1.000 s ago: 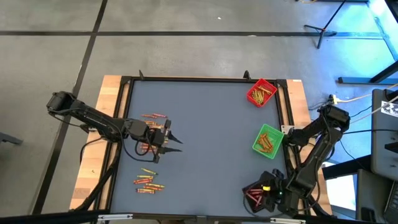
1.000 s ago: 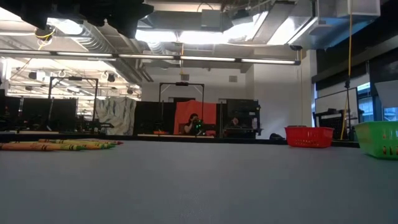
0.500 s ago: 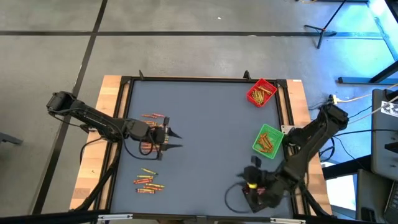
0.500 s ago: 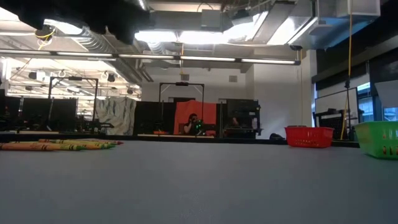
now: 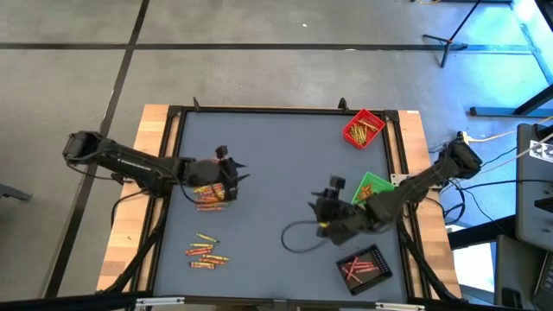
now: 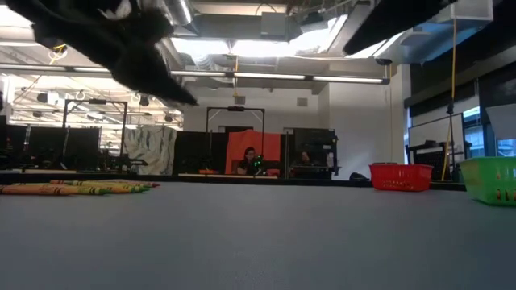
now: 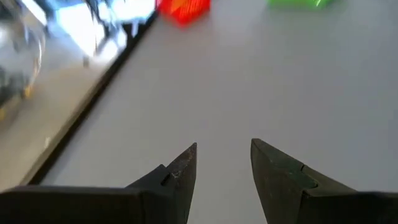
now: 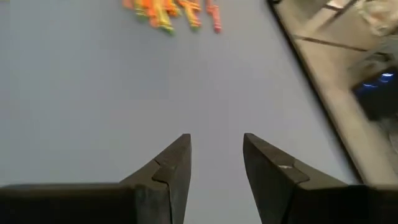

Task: Sort crayons
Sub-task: Put the red crayon into the black bin

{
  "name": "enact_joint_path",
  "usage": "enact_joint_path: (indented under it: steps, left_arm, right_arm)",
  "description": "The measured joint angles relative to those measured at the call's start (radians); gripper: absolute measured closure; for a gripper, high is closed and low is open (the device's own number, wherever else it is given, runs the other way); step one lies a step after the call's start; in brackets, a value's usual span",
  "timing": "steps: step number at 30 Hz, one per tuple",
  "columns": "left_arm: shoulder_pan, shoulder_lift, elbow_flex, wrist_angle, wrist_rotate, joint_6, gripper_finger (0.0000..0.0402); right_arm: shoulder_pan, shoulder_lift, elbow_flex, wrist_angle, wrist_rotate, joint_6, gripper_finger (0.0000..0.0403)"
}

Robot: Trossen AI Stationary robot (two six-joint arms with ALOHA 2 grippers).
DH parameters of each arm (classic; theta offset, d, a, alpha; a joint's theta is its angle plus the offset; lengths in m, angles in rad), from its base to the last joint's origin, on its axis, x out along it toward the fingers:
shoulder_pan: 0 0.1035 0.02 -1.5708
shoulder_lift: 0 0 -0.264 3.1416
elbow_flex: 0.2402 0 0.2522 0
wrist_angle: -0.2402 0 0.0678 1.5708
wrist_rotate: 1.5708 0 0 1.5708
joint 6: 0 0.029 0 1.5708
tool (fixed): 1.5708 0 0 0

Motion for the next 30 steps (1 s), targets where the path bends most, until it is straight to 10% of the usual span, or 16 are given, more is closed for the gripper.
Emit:
enact_joint_path:
  steps: [11, 30]
  left_arm:
    - [0.349, 0.006, 0.191, -0.625, 0.228, 0.043, 0.0266]
    - [0.650, 0.424, 0.352, -0.764, 0.396, 0.290, 0.0266]
  right_arm:
    - [-0.196, 0.047, 0.000, 0.001, 0.001, -0.040, 0.0260]
    - [-0.299, 0.173, -0.001, 0.066, 0.001, -0.112, 0.0260]
